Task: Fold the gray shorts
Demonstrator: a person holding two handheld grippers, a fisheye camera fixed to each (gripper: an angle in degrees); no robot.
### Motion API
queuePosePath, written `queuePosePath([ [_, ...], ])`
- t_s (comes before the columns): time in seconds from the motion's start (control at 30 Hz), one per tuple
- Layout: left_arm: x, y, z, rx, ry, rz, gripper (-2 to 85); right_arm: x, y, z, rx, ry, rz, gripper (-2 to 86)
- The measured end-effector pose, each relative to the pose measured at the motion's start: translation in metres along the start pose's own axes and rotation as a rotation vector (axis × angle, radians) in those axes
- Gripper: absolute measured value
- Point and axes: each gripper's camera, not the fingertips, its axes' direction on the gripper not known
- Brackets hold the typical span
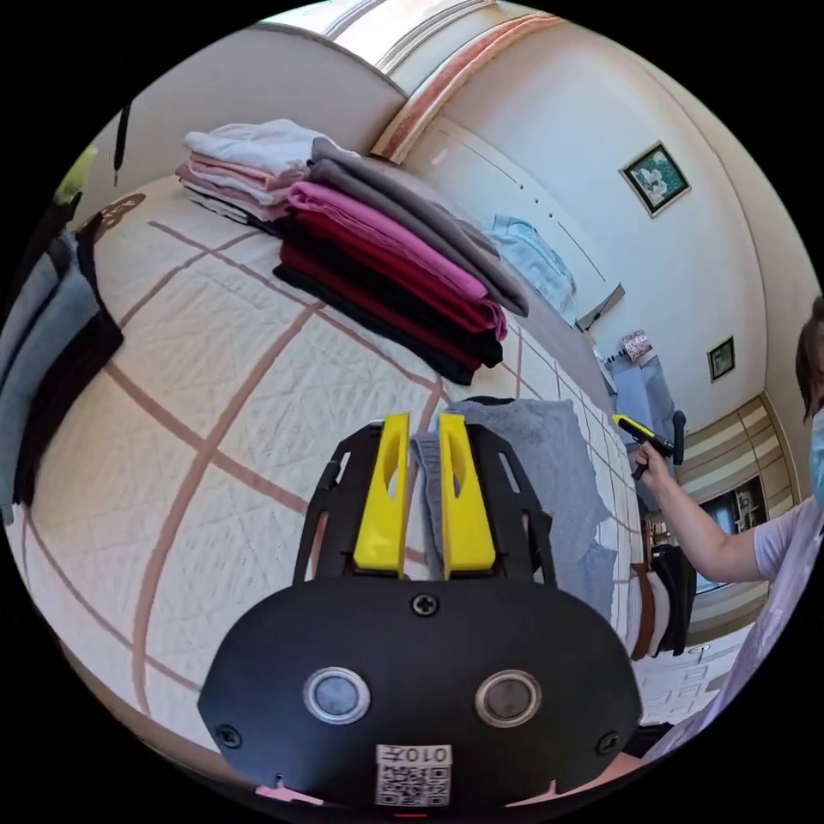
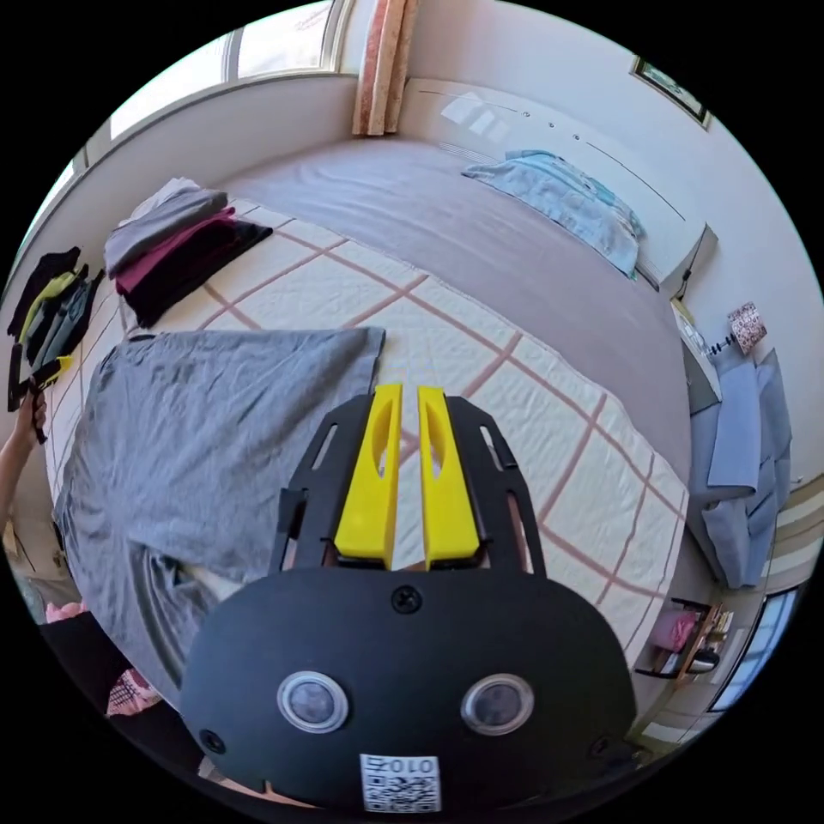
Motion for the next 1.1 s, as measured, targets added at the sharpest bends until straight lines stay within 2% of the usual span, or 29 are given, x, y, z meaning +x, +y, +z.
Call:
queuePosePath([
  [0.07,0.006,0.020,-0.020,-0.057,-0.017,0.044,7.0,-0.011,0.070,-0.016,-0.056,-0.053,0.028,4.6],
  [0.33,0.048,0.136,-0.058,-0.538,-0.134,0.215,9.9,-0.071,0.306,-0.072,-0.285,-0.269,0.266,7.4],
  [0.47,0.050,0.148,-0.057,-0.605,-0.142,0.212,10.2,-0.097,0.382,-0.083,-0.462,-0.303,0.304,8.7],
  [0.6,0.056,0.135,-0.043,-0.649,-0.143,0.283,10.5,-0.098,0.396,-0.076,-0.501,-0.293,0.307,8.7],
  [0.77,0.069,0.123,-0.025,-0.695,-0.116,0.384,10.4,-0.076,0.367,-0.061,-0.396,-0.324,0.343,8.2],
  [0.93,0.078,0.119,-0.009,-0.741,-0.082,0.433,9.8,-0.075,0.360,-0.036,-0.473,-0.377,0.351,6.4],
  [1.1,0.075,0.120,-0.004,-0.783,-0.096,0.444,8.5,-0.058,0.357,-0.043,-0.461,-0.320,0.343,4.0],
])
